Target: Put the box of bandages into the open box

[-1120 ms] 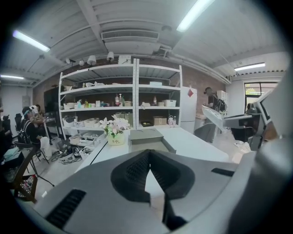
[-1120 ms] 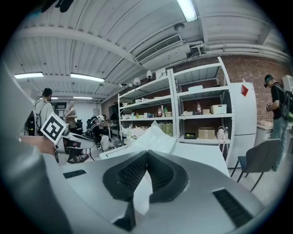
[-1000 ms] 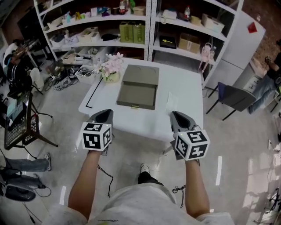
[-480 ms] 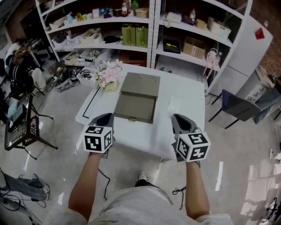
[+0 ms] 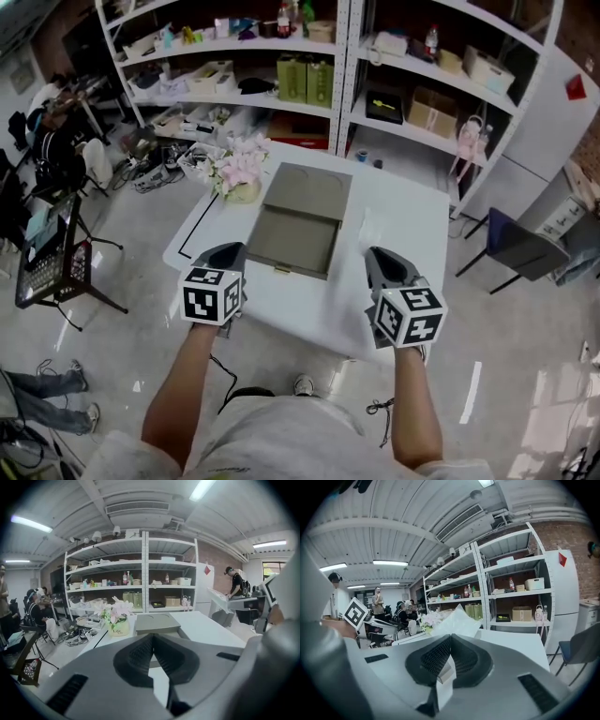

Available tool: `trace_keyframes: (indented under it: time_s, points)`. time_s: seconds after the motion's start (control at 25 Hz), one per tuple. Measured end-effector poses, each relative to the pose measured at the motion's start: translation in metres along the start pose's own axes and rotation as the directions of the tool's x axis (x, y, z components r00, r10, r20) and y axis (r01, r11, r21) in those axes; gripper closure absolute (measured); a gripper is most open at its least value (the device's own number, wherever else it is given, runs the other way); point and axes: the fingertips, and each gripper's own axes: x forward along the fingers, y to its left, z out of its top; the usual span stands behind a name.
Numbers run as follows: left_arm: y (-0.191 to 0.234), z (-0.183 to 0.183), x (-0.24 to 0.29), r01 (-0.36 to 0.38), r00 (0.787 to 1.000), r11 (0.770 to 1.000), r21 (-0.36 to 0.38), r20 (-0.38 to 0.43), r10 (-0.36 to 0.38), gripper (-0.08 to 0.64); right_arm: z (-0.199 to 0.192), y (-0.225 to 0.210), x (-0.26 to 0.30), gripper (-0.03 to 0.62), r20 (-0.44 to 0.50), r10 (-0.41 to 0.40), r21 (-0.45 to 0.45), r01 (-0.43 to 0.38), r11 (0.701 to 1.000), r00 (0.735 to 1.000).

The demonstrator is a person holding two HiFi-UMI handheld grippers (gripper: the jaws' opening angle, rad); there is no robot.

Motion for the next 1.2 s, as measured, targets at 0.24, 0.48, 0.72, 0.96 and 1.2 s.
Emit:
trace_keyframes:
  time_s: [0.24, 0.48, 0.72, 0.96, 1.2]
  points:
    - [0.003, 0.006, 0.009, -0.002, 1.000, 1.000, 0.001, 0.002, 0.002, 0.555, -0.001, -0.005, 0.010, 0.586, -0.003, 0.017, 0.002, -0.017, 1.000, 1.000]
    - [0.019, 0.002, 0.018, 0.011, 1.000, 1.000, 0.004, 0.003, -0.011, 0.555, -0.008, 0.005, 0.026, 0.586, -0.034, 0.020, -0.018, -0.021, 1.000, 0.999]
    - [0.051, -0.004, 0.038, 0.061, 0.998, 0.998, 0.007, 0.005, -0.061, 0.555, -0.012, 0.025, 0.055, 0.586, -0.070, -0.011, -0.049, 0.008, 0.999, 0.997]
    - [0.080, -0.008, 0.062, 0.118, 0.993, 0.993, 0.013, -0.006, -0.118, 0.555, -0.016, 0.040, 0.085, 0.586, -0.120, -0.051, -0.066, 0.043, 0.997, 0.991]
    - [0.101, -0.005, 0.084, 0.166, 0.986, 0.986, -0.001, -0.013, -0.166, 0.555, -0.017, 0.049, 0.113, 0.586, -0.182, -0.072, -0.097, 0.055, 0.994, 0.981]
